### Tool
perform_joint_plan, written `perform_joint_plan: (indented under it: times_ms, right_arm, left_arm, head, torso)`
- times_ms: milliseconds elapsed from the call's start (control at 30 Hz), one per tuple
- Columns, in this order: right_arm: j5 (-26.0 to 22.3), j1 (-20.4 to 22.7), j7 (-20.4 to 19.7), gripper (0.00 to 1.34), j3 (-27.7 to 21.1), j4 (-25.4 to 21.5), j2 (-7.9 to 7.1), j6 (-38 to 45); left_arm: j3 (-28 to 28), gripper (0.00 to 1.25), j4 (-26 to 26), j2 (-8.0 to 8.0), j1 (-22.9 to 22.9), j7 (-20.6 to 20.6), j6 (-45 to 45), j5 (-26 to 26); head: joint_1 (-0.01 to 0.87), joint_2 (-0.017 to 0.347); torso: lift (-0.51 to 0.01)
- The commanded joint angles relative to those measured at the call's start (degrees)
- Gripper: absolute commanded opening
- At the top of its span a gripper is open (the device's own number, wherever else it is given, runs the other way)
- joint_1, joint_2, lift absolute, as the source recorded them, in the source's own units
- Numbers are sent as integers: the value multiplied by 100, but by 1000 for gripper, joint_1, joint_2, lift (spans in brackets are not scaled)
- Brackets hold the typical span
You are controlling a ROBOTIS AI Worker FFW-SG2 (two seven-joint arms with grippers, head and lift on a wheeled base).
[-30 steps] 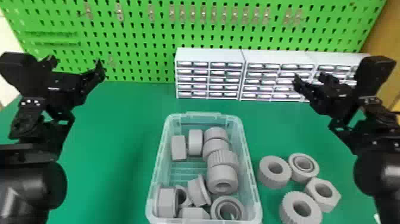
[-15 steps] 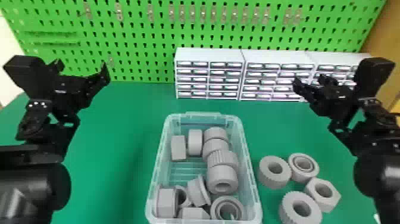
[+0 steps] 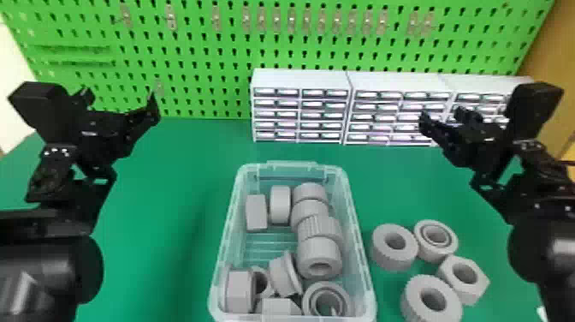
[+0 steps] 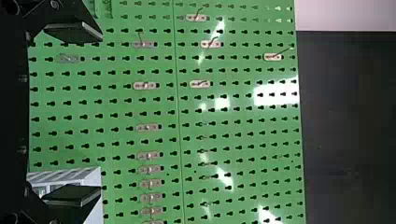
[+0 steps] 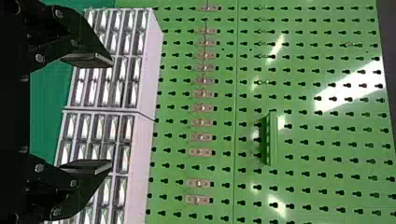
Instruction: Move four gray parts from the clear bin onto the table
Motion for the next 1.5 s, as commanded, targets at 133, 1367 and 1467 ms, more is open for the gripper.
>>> perform_joint_plan:
  times_ms: [133, 1367, 1467]
  right_arm:
    - [0, 6, 0, 841, -6, 0, -12, 0]
    - [-35, 24, 0, 841, 3, 0, -21, 17]
    - [-35, 24, 0, 841, -6, 0, -21, 17]
  left_arm:
    - [-2, 1112, 8, 0, 5, 0, 42, 1]
    - [-20, 1112, -1, 9, 13, -9, 103, 36]
    - [-28, 1111, 8, 9, 5, 0, 103, 36]
  head:
    - [678, 34]
    - [678, 34]
    - [678, 34]
  torso:
    - [-50]
    - [-50]
    - [-50]
